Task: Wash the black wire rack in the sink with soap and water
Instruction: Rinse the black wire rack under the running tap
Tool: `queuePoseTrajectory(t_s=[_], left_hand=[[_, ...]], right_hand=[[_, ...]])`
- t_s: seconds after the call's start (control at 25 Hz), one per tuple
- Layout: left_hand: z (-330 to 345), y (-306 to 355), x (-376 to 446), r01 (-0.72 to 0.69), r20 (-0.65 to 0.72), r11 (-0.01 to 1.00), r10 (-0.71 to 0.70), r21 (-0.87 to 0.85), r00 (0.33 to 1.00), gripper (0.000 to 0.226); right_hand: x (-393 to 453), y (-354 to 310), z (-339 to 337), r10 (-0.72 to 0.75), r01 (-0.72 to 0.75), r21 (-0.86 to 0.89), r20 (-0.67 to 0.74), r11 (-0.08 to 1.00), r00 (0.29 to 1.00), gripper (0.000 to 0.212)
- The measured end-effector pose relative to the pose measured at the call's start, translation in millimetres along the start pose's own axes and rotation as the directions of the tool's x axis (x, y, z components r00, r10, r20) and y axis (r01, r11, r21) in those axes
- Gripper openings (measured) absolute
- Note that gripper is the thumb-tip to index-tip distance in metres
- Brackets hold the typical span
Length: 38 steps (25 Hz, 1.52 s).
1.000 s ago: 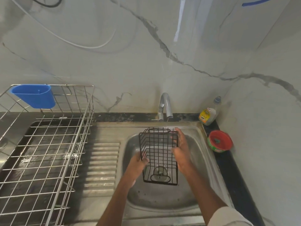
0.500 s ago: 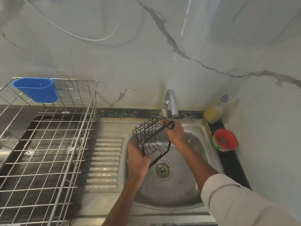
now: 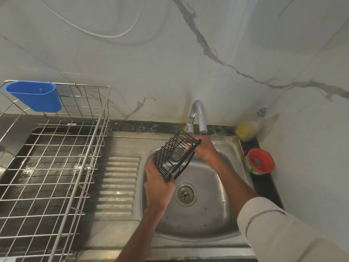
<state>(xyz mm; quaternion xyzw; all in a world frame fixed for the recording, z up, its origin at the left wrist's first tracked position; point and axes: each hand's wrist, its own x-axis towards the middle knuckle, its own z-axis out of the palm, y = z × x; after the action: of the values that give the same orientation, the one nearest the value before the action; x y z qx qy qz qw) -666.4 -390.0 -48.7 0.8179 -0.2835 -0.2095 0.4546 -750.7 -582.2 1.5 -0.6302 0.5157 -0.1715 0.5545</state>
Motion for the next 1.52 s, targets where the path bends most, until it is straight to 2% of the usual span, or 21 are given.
queuePoseTrajectory(t_s=[0.12,0.2,0.36,0.52,0.64,0.68,0.72,0.76,0.84,0.92,1.04,1.08,1.16,1.24,1.32,1.36,1.44,1.48,1.52], left_hand=[[-3,0,5,-0.052,0.023,0.998,0.053,-0.031,0.998,0.081],[-3,5,11,-0.087,0.067,0.996,0.088,-0.028,0.994,0.078],[4,18,24,-0.095,0.238,0.995,0.083,0.041,0.968,0.063],[18,35,55,-0.067,0.384,0.991,0.016,0.12,0.923,0.044],[37,42,79,-0.085,0.478,0.992,0.031,0.093,0.878,0.023],[44,41,85,-0.092,0.517,0.995,0.055,0.045,0.854,0.025],[49,38,92,-0.03,0.561,0.999,0.043,-0.032,0.827,0.036],[53,36,98,0.11,0.596,0.983,0.0,-0.148,0.803,0.049],[55,35,104,0.385,0.607,0.869,-0.131,-0.311,0.784,0.055],[56,40,107,0.544,0.605,0.723,-0.218,-0.427,0.765,0.054],[58,59,120,0.625,0.616,0.5,-0.21,-0.599,0.759,0.077],[59,65,127,0.63,0.616,0.45,-0.2,-0.633,0.762,0.081],[62,76,131,0.626,0.6,0.412,-0.21,-0.662,0.772,0.085],[71,80,123,0.545,0.543,0.524,-0.175,-0.655,0.821,0.078],[78,81,111,0.389,0.527,0.714,-0.033,-0.582,0.849,0.074],[80,80,111,0.308,0.553,0.797,0.039,-0.519,0.832,0.076],[73,78,119,0.194,0.627,0.899,0.107,-0.393,0.772,0.082],[66,76,122,0.143,0.627,0.929,0.111,-0.341,0.771,0.082],[60,73,121,0.116,0.592,0.95,0.082,-0.289,0.802,0.077]], right_hand=[[-16,18,-13,0.012,-0.012,0.001,0.011,1.0,1.0,0.018],[-32,30,-22,0.02,-0.02,0.003,-0.024,1.0,1.0,0.029],[-60,55,-38,0.014,-0.012,0.057,-0.033,0.998,0.999,0.067],[-76,74,-54,0.022,-0.024,0.105,0.019,0.994,1.0,0.075],[-86,79,-53,0.038,-0.02,0.134,-0.133,0.991,0.99,0.073],[-88,81,-50,0.05,-0.015,0.164,-0.208,0.986,0.977,0.072],[-92,78,-47,0.057,-0.002,0.188,-0.289,0.982,0.956,0.067],[-95,79,-44,0.061,0.015,0.196,-0.373,0.98,0.926,0.06],[-105,78,-39,0.065,0.033,0.181,-0.51,0.983,0.858,0.051],[-111,84,-31,0.071,0.021,0.149,-0.585,0.989,0.808,0.06],[-113,99,-21,0.1,0.007,0.168,-0.615,0.986,0.782,0.086],[-113,102,-20,0.113,0.004,0.188,-0.608,0.982,0.786,0.089],[-115,105,-21,0.131,-0.001,0.22,-0.581,0.976,0.803,0.096],[-118,107,-23,0.147,-0.014,0.236,-0.554,0.972,0.819,0.102],[-120,110,-21,0.145,-0.022,0.227,-0.544,0.974,0.826,0.11],[-121,111,-21,0.157,-0.035,0.228,-0.542,0.973,0.826,0.113],[-122,113,-22,0.161,-0.049,0.216,-0.538,0.975,0.827,0.112],[-125,114,-24,0.153,-0.05,0.2,-0.542,0.978,0.826,0.11],[-127,115,-25,0.13,-0.043,0.166,-0.559,0.985,0.819,0.106]])
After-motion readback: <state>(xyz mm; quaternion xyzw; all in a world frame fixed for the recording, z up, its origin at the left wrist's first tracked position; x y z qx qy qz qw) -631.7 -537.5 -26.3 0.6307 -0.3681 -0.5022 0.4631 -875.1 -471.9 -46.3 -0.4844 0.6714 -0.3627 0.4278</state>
